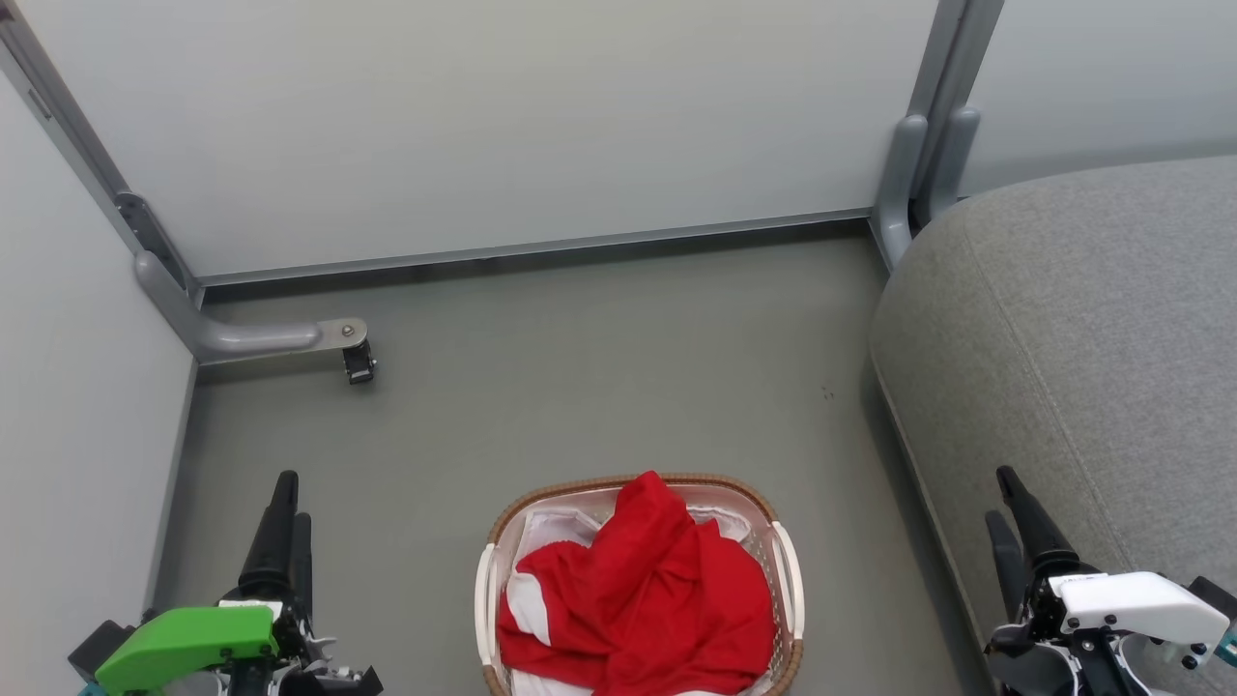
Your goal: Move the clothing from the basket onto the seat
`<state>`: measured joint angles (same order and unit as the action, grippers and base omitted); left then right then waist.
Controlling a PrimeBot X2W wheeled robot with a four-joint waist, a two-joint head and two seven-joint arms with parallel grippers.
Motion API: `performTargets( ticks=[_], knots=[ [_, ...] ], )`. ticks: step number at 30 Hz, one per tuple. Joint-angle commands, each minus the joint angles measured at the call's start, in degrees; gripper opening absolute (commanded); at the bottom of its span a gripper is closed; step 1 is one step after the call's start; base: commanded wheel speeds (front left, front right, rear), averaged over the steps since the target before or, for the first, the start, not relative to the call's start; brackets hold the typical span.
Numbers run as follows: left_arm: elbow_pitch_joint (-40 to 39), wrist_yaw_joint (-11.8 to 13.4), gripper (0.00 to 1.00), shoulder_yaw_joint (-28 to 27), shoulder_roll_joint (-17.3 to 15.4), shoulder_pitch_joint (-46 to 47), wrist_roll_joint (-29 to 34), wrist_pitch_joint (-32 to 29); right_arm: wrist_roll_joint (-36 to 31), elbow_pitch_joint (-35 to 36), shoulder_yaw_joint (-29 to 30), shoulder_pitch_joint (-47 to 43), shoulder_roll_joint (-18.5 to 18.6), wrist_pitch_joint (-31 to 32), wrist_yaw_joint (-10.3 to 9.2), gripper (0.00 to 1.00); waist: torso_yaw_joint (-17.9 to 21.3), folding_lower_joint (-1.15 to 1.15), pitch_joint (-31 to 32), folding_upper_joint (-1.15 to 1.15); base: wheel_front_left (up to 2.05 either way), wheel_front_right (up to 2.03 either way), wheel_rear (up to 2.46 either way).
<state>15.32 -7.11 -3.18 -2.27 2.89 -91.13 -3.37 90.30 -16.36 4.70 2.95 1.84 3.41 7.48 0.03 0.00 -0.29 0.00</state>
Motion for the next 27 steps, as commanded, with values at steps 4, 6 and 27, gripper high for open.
performTargets(
  ticks=[4, 6, 27],
  knots=[
    [-2.2, -0.2, 1.0, 1.3, -0.2, 0.0, 2.9, 1.6, -3.4, 1.3, 0.1, 0.3, 0.5, -1.6, 0.0, 1.0, 0.0, 0.0, -0.1, 0.0, 0.0, 0.0, 0.0],
    [-2.6, -0.2, 1.0, 1.5, -0.2, -0.1, 4.0, 2.0, -4.6, 1.5, 0.3, 0.3, 0.5, -2.0, 0.0, 1.0, 0.0, 0.0, -0.1, 0.0, 0.0, 0.0, 0.0],
    [-6.3, 0.0, 1.0, 3.6, -0.4, -1.4, 26.3, 6.7, -29.3, 5.7, 0.0, -0.9, 0.7, -6.7, 0.01, 1.0, -0.2, 0.0, -0.5, 0.0, 0.0, 0.0, 0.0]
  ],
)
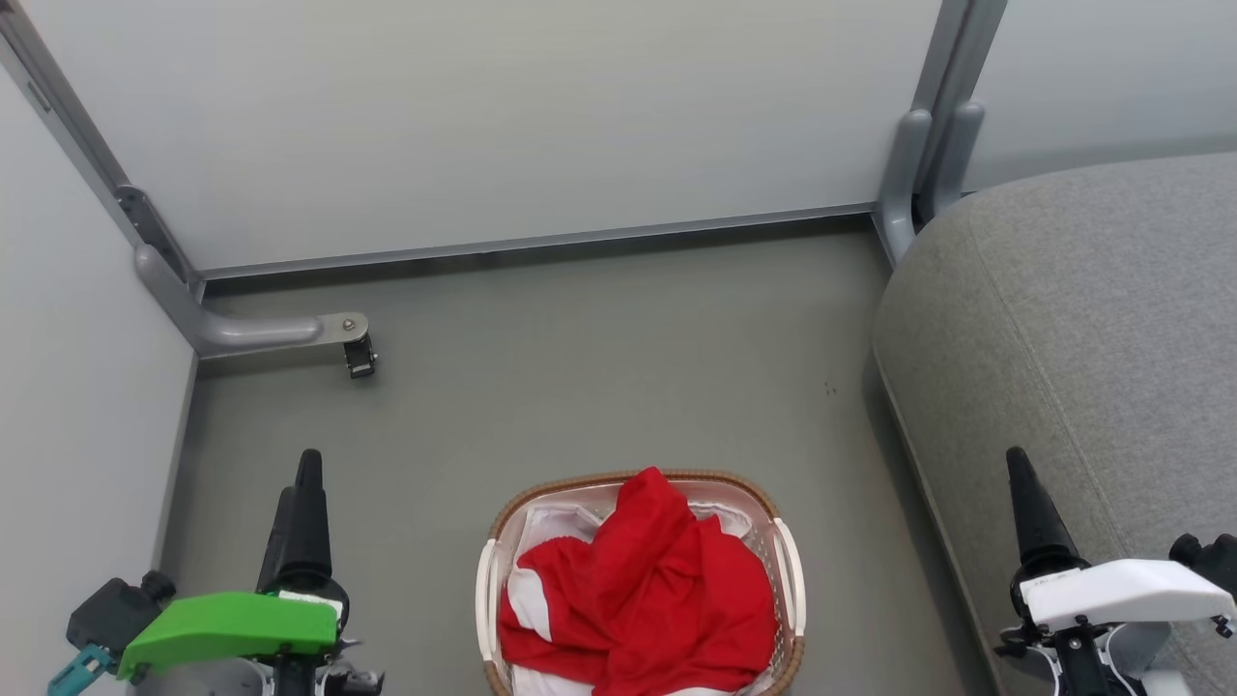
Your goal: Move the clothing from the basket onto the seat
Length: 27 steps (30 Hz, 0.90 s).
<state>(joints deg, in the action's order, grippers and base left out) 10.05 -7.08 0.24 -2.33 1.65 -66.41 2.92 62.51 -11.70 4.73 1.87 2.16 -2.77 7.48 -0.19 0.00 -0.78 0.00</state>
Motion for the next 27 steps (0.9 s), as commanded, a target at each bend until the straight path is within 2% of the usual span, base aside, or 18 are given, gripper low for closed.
performTargets(
  ticks=[1, 12, 27],
  knots=[
    [-1.1, 0.0, 1.0, 0.4, -0.3, -0.2, 2.8, 0.6, -2.4, 1.1, -0.2, 0.2, 0.4, -0.7, 0.01, 1.0, 0.0, 0.0, 0.0, 0.0, 0.0, 0.0, 0.0],
    [-2.0, 1.4, 1.0, 2.3, -0.4, -1.6, 16.1, 2.6, -11.8, 1.5, -0.6, -0.3, 0.5, -2.8, 0.01, 1.0, -0.3, 0.0, -0.3, 0.0, 0.0, 0.0, 0.0],
    [-1.8, 2.5, 1.0, 5.1, -0.5, -3.0, 27.2, 5.1, -23.8, 1.5, -2.1, -1.2, 0.6, -5.2, 0.01, 1.0, -0.6, 0.0, -0.3, 0.0, 0.0, 0.0, 0.0]
  ],
)
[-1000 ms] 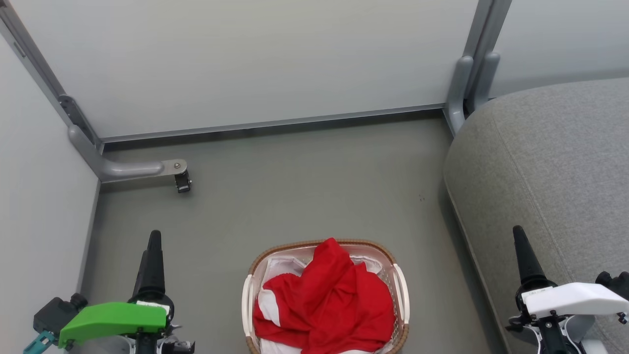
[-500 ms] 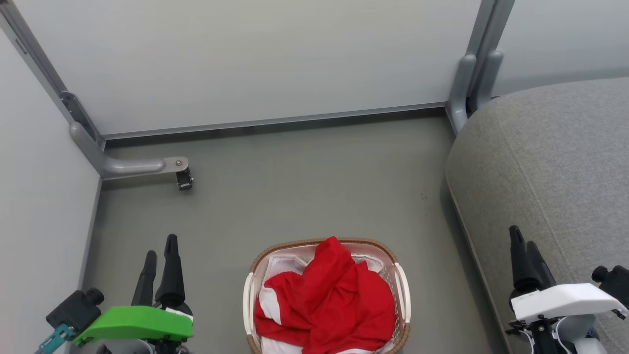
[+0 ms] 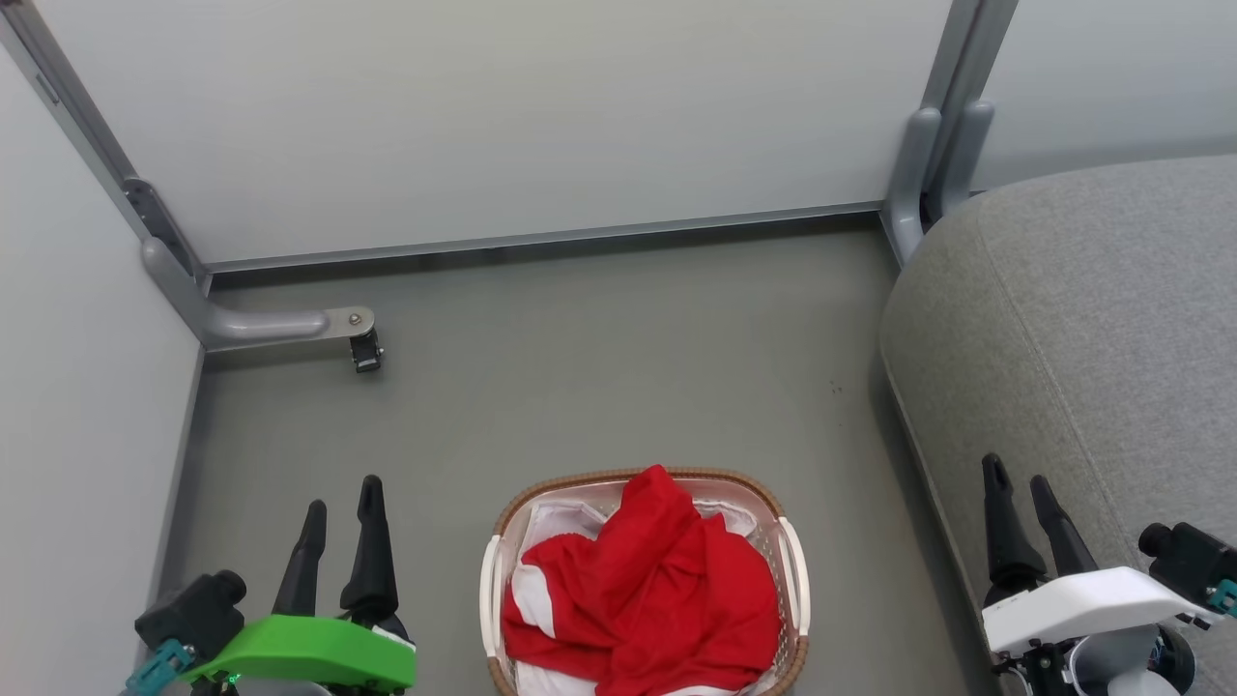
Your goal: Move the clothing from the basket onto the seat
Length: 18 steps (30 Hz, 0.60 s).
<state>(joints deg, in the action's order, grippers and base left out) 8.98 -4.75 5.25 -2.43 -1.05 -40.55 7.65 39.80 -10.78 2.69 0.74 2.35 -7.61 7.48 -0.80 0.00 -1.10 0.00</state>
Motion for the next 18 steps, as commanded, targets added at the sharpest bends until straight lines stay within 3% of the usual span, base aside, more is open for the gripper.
performTargets(
  ticks=[1, 18],
  knots=[
    [-0.6, 0.2, 1.0, 0.2, -0.4, -0.4, 1.9, 0.5, -1.7, 0.5, -0.1, -0.1, 0.4, -0.6, 0.01, 1.0, 0.0, 0.0, 0.0, 0.0, 0.0, 0.0, 0.0],
    [0.9, 1.0, 1.0, 3.0, -0.5, -1.9, 11.1, 3.0, -11.9, -0.9, -0.4, -1.3, 0.5, -3.0, 0.01, 1.0, -0.7, 0.0, 0.4, 0.0, 0.0, 0.0, 0.0]
  ],
)
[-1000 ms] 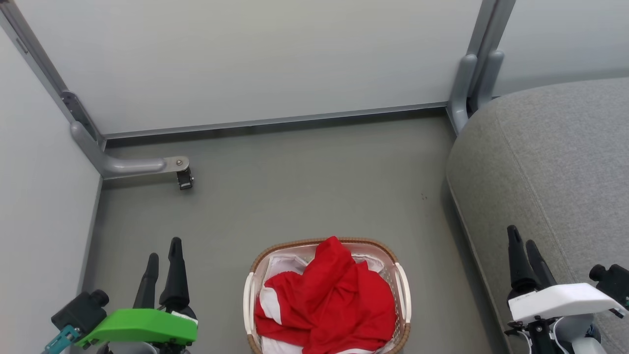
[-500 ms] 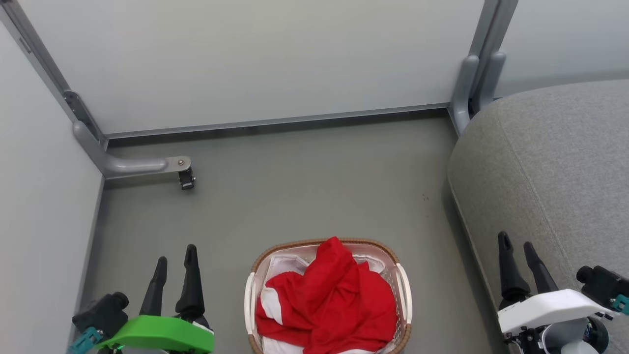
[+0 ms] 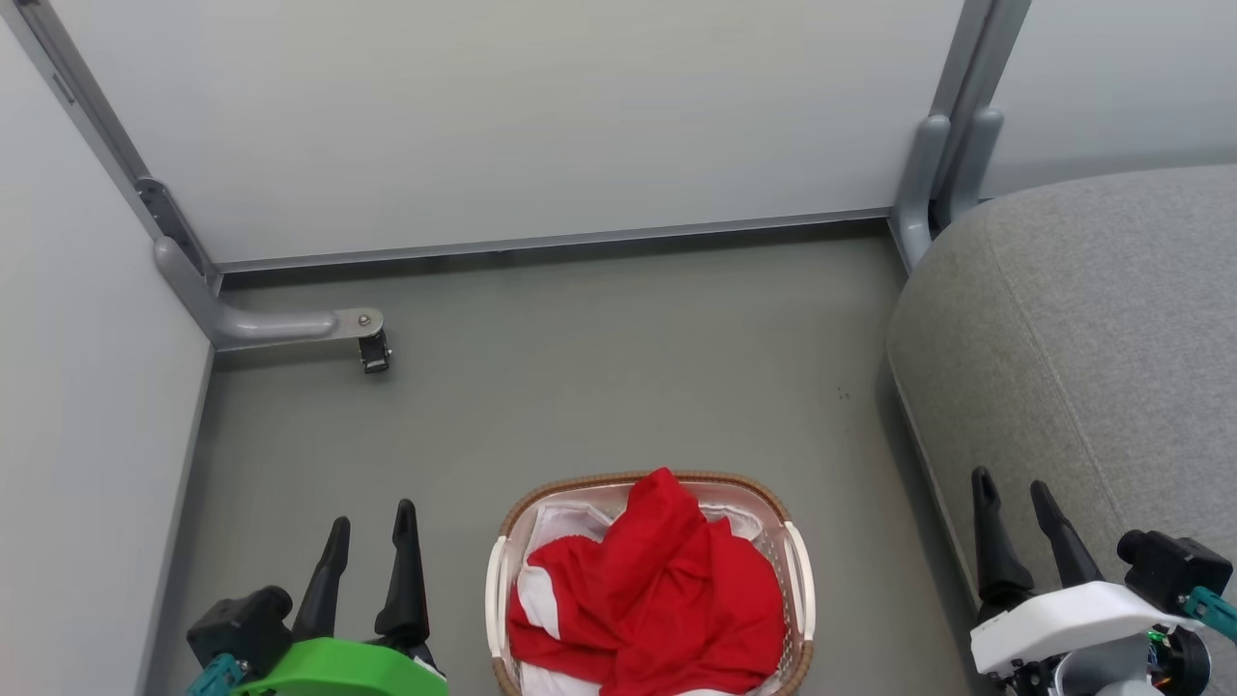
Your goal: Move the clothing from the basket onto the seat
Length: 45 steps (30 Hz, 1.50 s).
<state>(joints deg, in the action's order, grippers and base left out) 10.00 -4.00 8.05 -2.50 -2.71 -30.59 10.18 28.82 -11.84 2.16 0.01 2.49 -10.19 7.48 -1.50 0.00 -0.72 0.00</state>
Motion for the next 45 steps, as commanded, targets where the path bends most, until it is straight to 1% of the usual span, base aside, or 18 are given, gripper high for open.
performTargets(
  ticks=[1, 9, 25, 41, 45],
  knots=[
    [-0.1, 0.3, 1.0, 0.4, -0.4, -0.3, 1.6, 0.6, -1.4, 0.1, 0.1, -0.6, 0.4, -0.5, 0.02, 1.0, -0.1, 0.0, 0.0, 0.0, 0.0, 0.0, 0.0],
    [0.5, 0.4, 1.0, 1.4, -0.4, -1.0, 5.0, 1.6, -5.5, -0.1, 0.4, -0.8, 0.4, -1.6, 0.02, 1.0, -0.6, 0.0, 0.2, 0.0, 0.0, 0.0, 0.0],
    [0.7, 1.0, 1.0, 2.9, -0.5, -1.7, 11.1, 3.4, -13.5, -0.3, -1.1, 0.0, 0.5, -3.4, 0.02, 1.0, -1.2, 0.0, 0.0, 0.0, 0.0, 0.0, 0.0],
    [2.0, 1.2, 1.0, 4.1, -0.5, -2.1, 14.7, 5.1, -20.0, -1.0, -1.5, 0.2, 0.6, -5.1, 0.01, 1.0, -1.7, 0.0, -0.3, 0.0, 0.0, 0.0, 0.0],
    [2.4, 1.2, 1.0, 4.1, -0.5, -1.9, 14.8, 5.1, -19.8, -1.2, -1.7, 0.2, 0.6, -5.1, 0.0, 1.0, -1.7, 0.0, -0.3, 0.0, 0.0, 0.0, 0.0]
  ],
)
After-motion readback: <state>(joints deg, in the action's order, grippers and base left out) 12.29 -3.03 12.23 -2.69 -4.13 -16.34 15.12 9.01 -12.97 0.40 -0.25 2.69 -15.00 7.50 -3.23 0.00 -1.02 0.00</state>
